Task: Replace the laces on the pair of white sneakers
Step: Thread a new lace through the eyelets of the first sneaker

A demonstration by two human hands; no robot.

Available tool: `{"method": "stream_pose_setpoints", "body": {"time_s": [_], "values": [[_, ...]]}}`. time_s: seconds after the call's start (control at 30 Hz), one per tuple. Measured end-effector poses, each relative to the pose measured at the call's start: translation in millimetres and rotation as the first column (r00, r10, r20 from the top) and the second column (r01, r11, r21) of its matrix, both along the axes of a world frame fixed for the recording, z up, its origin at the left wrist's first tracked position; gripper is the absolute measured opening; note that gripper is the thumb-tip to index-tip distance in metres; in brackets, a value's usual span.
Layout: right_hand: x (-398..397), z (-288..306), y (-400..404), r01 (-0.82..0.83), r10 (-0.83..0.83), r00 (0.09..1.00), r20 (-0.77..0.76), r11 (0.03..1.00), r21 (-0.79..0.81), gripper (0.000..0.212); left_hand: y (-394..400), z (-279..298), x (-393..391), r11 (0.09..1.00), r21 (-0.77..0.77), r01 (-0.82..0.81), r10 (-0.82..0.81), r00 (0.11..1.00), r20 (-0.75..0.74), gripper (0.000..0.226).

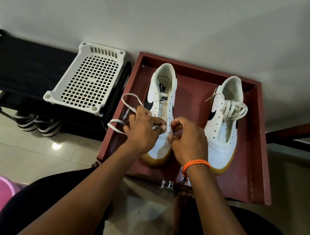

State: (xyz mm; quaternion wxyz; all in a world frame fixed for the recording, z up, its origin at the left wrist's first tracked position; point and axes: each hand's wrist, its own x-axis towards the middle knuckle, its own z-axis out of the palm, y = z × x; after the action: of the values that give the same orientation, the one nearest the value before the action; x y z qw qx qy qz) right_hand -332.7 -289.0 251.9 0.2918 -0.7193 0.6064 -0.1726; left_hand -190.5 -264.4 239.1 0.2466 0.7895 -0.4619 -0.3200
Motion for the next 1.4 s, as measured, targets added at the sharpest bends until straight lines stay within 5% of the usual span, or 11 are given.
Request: {"method": "stream_pose_setpoints", "body": {"time_s": [0.43, 0.63, 0.97, 1.1, 1.17, 1.27, 1.4], "values": [[1.9, -3.8, 7.8, 0.000, -0.002, 1.000, -0.019, 0.997, -0.075, 0.032, 2.4, 1.9, -0.4, 0.999, 0.009, 0.046, -0.046, 0.999, 0.010, 0.016], [-1.4, 2.0, 4.4, -0.020, 0.010, 0.997, -0.072, 0.991, -0.131, 0.028, -1.2, 15.1, -1.5, 0.980, 0.063, 0.191, -0.193, 0.981, 0.029, 0.025], [0.2, 14.6, 4.3, -0.047, 0.035, 0.981, -0.190, 0.997, -0.060, 0.017, 0.8, 14.3, 5.0, 0.946, 0.029, 0.322, -0.321, 0.925, 0.201, 0.038], [-0.8, 7.2, -2.1, -0.030, 0.032, 0.996, -0.078, 0.999, 0.022, 0.022, 2.2, 14.1, 5.9, 0.945, 0.033, 0.327, -0.324, 0.910, 0.258, 0.040], [-5.2, 8.1, -10.4, -0.026, 0.003, 0.986, 0.165, 0.989, 0.142, 0.022, 2.5, 14.5, 6.3, 0.944, 0.044, 0.327, -0.326, 0.901, 0.288, 0.043], [-10.8, 22.9, -16.8, -0.193, -0.005, 0.796, 0.605, 0.946, 0.262, 0.018, 1.9, 14.9, 5.9, 0.943, 0.048, 0.330, -0.327, 0.886, 0.330, 0.042], [-12.1, 46.9, -13.8, -0.381, -0.216, 0.347, 0.913, 0.857, 0.348, 0.012, 2.5, 16.0, 6.0, 0.944, 0.059, 0.325, -0.325, 0.883, 0.339, 0.042]]}}
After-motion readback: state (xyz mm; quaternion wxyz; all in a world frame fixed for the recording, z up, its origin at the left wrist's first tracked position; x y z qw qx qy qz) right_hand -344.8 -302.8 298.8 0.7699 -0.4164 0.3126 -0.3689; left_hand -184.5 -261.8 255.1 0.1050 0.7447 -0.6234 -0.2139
